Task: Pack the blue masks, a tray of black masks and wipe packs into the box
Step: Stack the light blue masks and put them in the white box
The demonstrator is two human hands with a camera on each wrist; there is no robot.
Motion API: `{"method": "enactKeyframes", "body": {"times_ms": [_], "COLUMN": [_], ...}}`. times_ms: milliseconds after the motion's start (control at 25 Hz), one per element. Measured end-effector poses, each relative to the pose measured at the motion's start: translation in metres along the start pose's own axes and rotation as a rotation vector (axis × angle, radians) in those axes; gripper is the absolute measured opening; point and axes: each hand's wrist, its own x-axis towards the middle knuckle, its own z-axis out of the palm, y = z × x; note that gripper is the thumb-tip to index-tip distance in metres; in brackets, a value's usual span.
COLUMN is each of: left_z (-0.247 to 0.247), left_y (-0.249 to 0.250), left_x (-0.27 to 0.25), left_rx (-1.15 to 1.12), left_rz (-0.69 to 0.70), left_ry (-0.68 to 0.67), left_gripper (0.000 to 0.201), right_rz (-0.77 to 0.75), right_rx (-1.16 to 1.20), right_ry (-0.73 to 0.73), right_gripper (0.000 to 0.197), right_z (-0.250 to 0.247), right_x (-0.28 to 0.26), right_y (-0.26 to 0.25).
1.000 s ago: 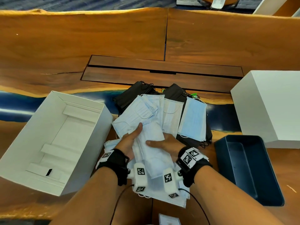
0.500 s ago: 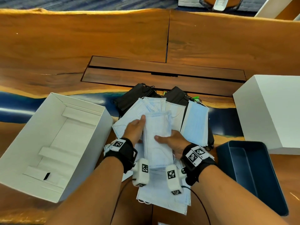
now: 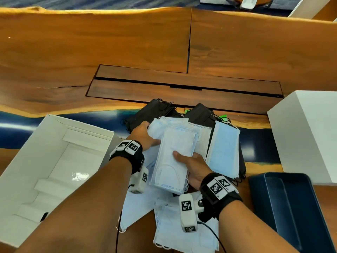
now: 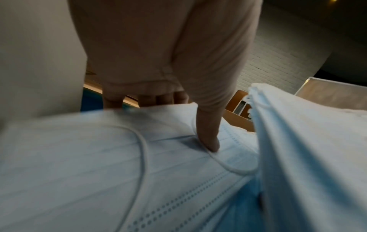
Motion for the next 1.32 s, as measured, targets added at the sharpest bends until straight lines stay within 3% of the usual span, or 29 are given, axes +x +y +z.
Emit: {"method": "enactKeyframes", "body": {"times_ms": [120,280,440,560,680,800,920,1040,1080,1200,1240,1320], "left_z": [0.002,0.0,-0.007,-0.004,-0.003,-0.004,0.0,0.008,0.004,-0.013,-0.013,-0.01], "left_y": [0.003,0.009,0.017,0.03,0.04,0.045,0.06,0.064,0.064,0.063,0.064,0.072], "left_x": [0.0,-0.001,-0.004,-0.015,-0.027,-0.039,-0.055,-0.055,-0.057,-0.071,-0.076,-0.089], "left_rx": [-0.044,-0.196,-0.507,-0.684,-0.67,-0.575,-0.692,-0.662,-0.615,-0.661,-0.718,-0.8], "left_rz": [0.011,0.032,0.017,0.006,0.002,-0.011,-0.045,-0.037,0.0,-0.058,-0.091,-0.066], "left_ry": [0.012,-0.019,-0.084,-0.158,-0.166,-0.134,-0.227,-0.25,-0.19,-0.016,-0.03,-0.18], "left_gripper": [0.029,0.013,0.033,0.037,0.053,0.062,0.065,0.112,0.11,0.071,0.066,0.066], "right_rz": [-0.028,-0.08,-0.154,-0.177,-0.26,-0.263,-0.157,-0.169,-0.176,-0.137,-0.112,-0.072], "right_rx": [0.001,0.007,0.031,0.018,-0.089,-0.074,-0.063,-0.128,-0.109,-0.007,0.013,0.017], "right_ry": [0.005,0.03,0.011,0.011,0.096,0.084,-0.049,-0.041,-0.039,-0.104,-0.119,-0.157], "right_gripper": [0.032,0.036,0.027,0.038,0.056,0.042,0.037,0.039,0.041,0.052,0.056,0.061], "right_z": [0.015,0.028,0.033,0.035,0.031,0.021,0.024,0.023,0.018,-0.007,-0.012,-0.01], "right_x": [0.007,0.014,0.011,0.009,0.006,-0.004,-0.018,-0.026,-0.03,-0.039,-0.042,-0.046], "right_y": [0.0,-0.003,-0.019,-0.029,-0.039,-0.051,-0.054,-0.055,-0.059,-0.07,-0.07,-0.063]}}
